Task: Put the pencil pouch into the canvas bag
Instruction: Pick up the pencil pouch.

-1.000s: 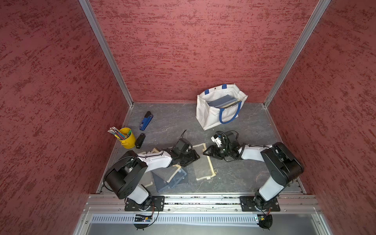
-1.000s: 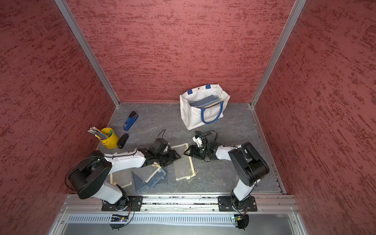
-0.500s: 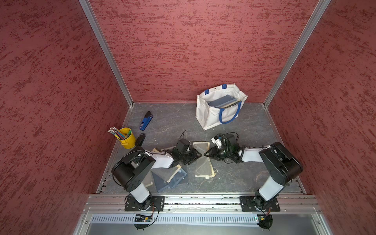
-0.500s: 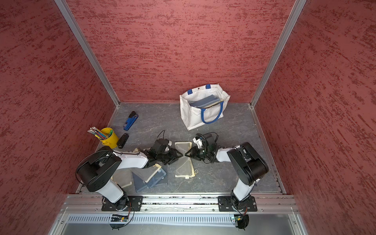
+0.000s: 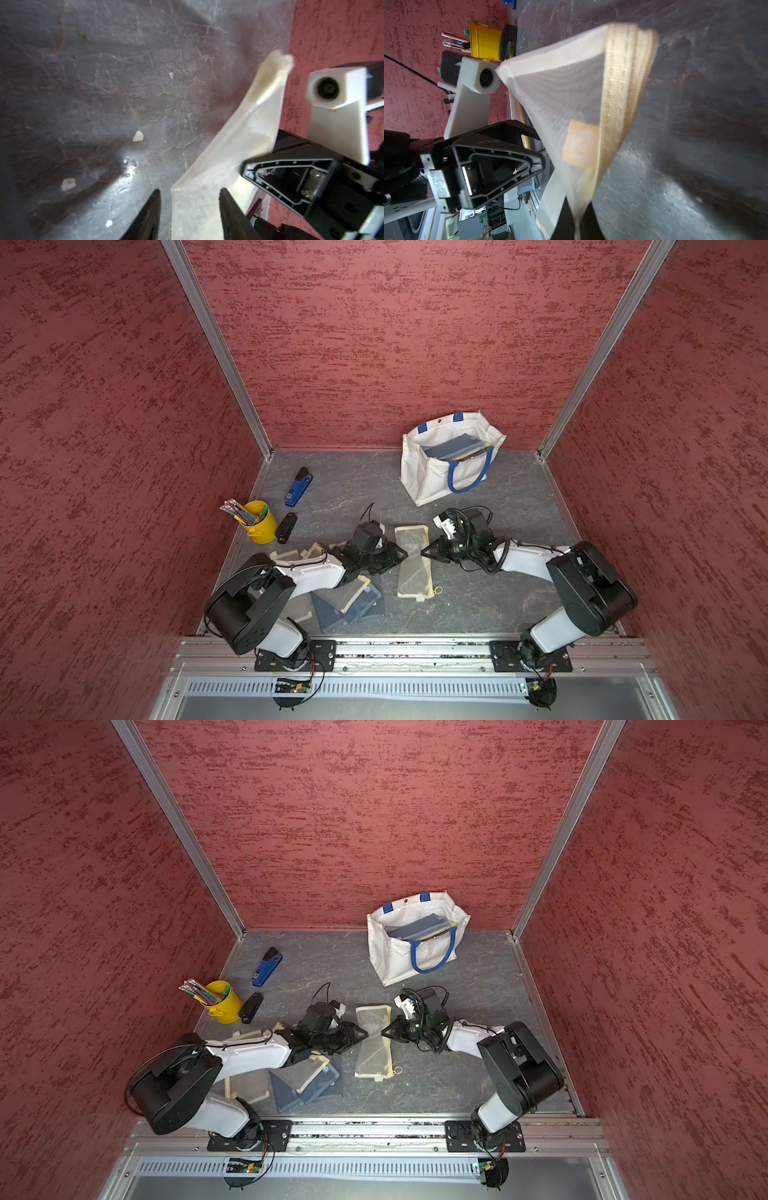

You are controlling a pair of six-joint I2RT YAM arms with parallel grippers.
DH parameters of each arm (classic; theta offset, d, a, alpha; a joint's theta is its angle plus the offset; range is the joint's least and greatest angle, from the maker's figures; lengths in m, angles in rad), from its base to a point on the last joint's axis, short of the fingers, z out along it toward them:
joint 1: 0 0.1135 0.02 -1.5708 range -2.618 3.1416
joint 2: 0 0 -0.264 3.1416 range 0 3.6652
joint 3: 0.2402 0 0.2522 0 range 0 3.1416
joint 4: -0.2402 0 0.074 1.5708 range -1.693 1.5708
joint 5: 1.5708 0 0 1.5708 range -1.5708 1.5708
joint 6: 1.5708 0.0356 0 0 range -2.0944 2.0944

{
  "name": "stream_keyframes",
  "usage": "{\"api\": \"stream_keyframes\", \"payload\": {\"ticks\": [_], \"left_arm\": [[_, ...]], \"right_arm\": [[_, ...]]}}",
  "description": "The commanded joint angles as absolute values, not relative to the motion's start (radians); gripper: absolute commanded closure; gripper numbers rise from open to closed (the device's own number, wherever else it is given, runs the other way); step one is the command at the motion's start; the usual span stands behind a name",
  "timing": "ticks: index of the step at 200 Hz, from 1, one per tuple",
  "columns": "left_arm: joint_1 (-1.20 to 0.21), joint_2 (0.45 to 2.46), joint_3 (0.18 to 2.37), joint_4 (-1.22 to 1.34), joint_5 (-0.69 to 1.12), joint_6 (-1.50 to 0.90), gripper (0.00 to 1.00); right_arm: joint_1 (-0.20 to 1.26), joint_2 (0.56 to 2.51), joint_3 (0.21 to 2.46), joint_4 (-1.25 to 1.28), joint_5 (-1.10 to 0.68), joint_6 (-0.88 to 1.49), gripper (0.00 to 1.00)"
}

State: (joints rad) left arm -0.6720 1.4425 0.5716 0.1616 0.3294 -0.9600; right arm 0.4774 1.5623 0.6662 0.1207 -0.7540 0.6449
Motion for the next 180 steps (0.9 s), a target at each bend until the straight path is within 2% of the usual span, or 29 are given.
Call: {"api": "stream_keyframes", "payload": {"ticks": [1,18,49,91,127,180], "left_arm": [[-0.650,1.354,0.571,0.120,0.353,-0.869,0.41],[-0.631,1.272,0.576,0.063,0.352,-0.823,0.36],[-0.602,1.137,0.625,-0.075,0.317,-0.734,0.34],[-0.603,1.118,0.708,-0.161,0.296,-0.673,0.33],[-0.636,1.127,0.723,-0.143,0.270,-0.678,0.33],[-0.665,1.087,0.700,-0.128,0.234,-0.691,0.32]], "right_arm": [[0.484,1.489,0.744,0.017,-0.727,0.586,1.00],[0.482,1.458,0.817,-0.087,-0.695,0.557,1.00],[0.453,1.393,1.055,-0.302,-0.576,0.533,1.00],[0.347,1.527,1.495,-0.498,-0.403,0.611,1.00],[0.245,1.652,1.715,-0.426,-0.289,0.793,1.00],[0.177,1.772,1.771,-0.303,-0.065,0.997,1.00]]}}
